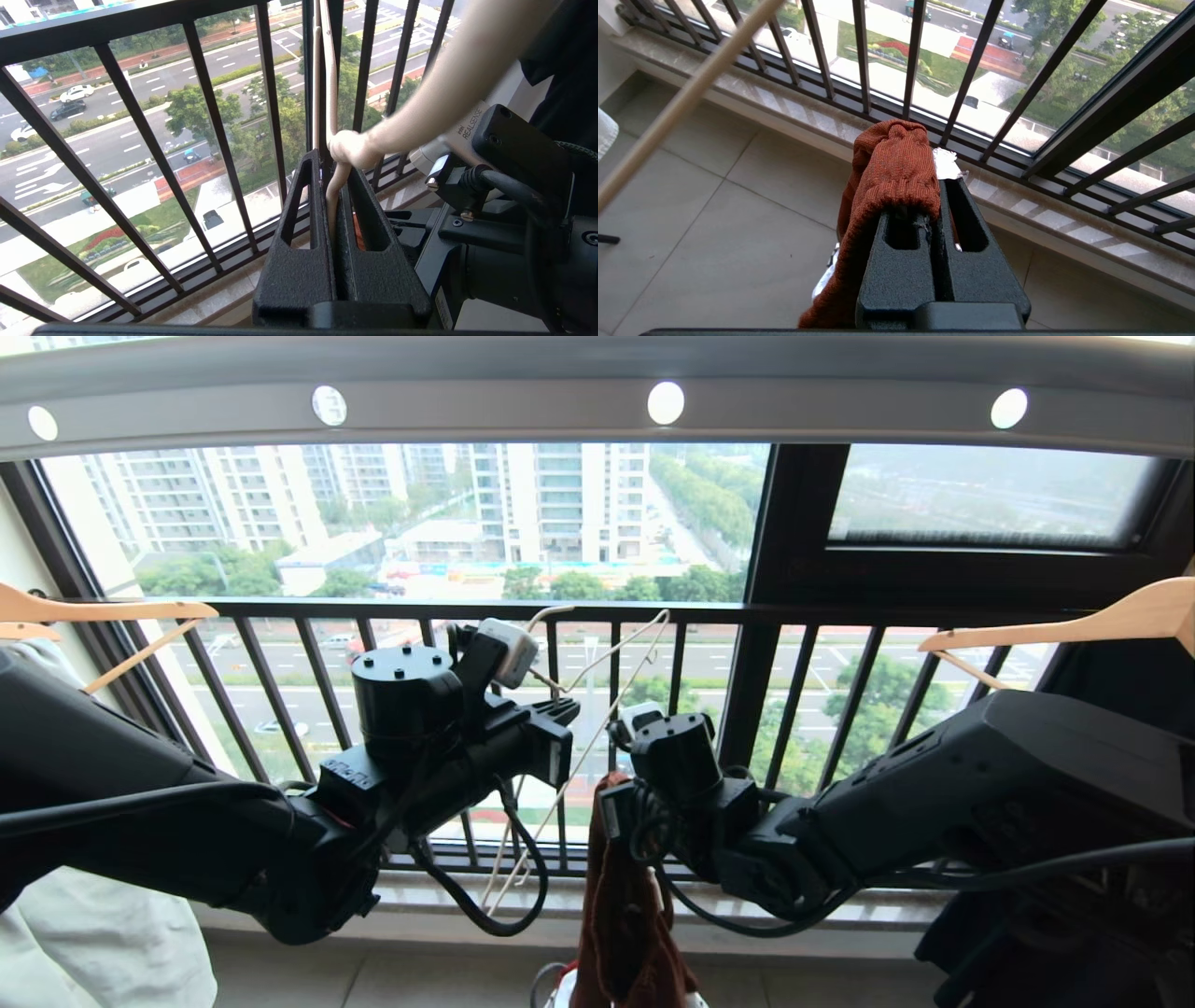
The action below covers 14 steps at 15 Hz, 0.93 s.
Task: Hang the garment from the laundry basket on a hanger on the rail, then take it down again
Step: Take the clothes off the clothes rack, then put clothes in the basket
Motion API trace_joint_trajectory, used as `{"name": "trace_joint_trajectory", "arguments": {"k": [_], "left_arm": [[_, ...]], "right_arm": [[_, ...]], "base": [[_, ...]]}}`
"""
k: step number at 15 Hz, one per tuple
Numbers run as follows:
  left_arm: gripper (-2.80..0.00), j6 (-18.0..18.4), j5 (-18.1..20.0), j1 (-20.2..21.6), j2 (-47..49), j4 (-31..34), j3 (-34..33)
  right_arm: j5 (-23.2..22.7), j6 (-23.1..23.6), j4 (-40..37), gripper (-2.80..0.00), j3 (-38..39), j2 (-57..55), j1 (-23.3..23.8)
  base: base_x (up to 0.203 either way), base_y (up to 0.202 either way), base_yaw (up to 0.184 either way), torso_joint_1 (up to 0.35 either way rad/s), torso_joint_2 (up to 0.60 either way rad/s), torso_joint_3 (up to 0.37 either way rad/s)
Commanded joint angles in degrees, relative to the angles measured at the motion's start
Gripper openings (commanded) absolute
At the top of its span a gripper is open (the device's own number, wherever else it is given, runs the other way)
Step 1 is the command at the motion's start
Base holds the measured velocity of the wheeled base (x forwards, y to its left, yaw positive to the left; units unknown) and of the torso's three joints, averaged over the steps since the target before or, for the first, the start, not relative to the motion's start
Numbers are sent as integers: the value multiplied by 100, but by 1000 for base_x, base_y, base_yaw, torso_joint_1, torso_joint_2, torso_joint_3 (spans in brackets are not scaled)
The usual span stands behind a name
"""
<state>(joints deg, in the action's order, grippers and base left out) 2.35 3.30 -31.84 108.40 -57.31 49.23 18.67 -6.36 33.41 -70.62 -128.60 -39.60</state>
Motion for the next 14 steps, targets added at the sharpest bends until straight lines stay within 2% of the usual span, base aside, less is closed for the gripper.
{"name": "trace_joint_trajectory", "arguments": {"k": [1,5,14], "left_arm": [[-280,28,-8,140,76,-44,64],[-280,29,-14,179,58,-52,78],[-280,38,-12,196,38,-70,78]], "right_arm": [[-137,88,26,-280,-13,-340,183],[-477,232,26,-280,-40,-710,356],[-495,664,-9,-280,-83,-1063,603]], "base": [[0,0,0,0,0,0],[0,0,0,0,0,0],[0,0,0,0,0,0]]}}
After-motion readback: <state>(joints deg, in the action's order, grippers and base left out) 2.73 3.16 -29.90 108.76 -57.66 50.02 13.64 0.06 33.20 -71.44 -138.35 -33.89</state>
